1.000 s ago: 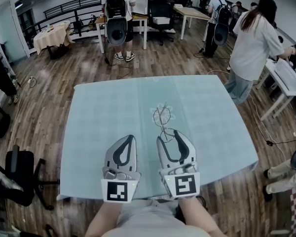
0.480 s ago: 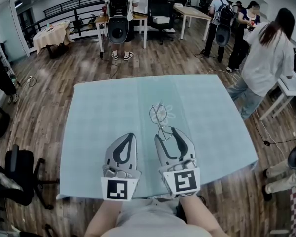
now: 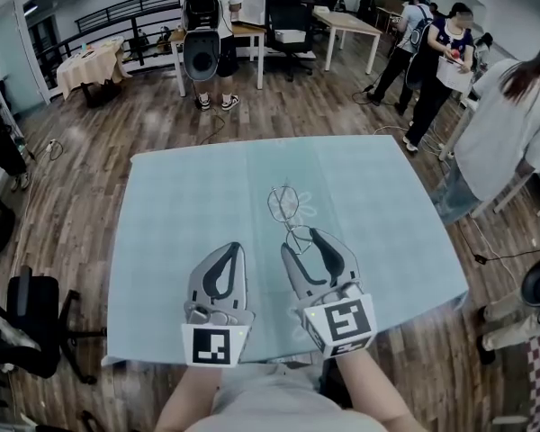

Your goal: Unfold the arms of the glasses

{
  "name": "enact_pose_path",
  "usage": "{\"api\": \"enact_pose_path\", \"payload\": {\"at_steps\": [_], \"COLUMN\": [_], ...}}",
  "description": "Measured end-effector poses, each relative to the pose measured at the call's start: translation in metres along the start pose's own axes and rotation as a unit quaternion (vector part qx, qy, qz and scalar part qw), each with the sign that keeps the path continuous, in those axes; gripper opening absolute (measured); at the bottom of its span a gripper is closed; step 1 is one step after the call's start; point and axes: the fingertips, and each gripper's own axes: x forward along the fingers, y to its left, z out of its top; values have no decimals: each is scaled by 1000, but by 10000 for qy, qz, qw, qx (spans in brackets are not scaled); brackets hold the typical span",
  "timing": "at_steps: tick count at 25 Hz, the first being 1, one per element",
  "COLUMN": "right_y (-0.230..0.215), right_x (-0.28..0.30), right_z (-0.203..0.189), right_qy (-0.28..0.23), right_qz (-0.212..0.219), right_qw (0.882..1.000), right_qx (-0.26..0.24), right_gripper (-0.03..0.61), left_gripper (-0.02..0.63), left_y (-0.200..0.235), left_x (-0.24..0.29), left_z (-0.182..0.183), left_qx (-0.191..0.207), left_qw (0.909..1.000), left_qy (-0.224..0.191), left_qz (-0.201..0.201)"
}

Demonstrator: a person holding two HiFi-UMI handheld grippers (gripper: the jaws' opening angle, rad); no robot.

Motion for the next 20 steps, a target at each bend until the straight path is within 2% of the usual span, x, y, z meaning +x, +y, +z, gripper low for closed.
{"api": "enact_pose_path", "payload": {"at_steps": [7,10,15,20], "right_y": [0,3,1,-3], "right_x": [-4,-6,-6,-5], "right_z": [-1,-1,-8,-18], "right_qy": [-127,-209,-174,39], "right_qz": [324,620,853,947], "right_qw": [9993,9958,9805,9733], "right_qx": [155,648,1764,2089], "right_gripper": [209,209,209,209], "left_gripper": [8,8,8,8], "left_y": [4,3,7,5], "left_x": [-1,-2,-7,-2], "left_z": [-2,-3,-7,-11], "left_qx": [-23,-53,-34,-46], "left_qw": [10000,10000,10000,9998], "left_qy": [40,41,77,132], "left_qz": [-8,-17,-27,-105]}}
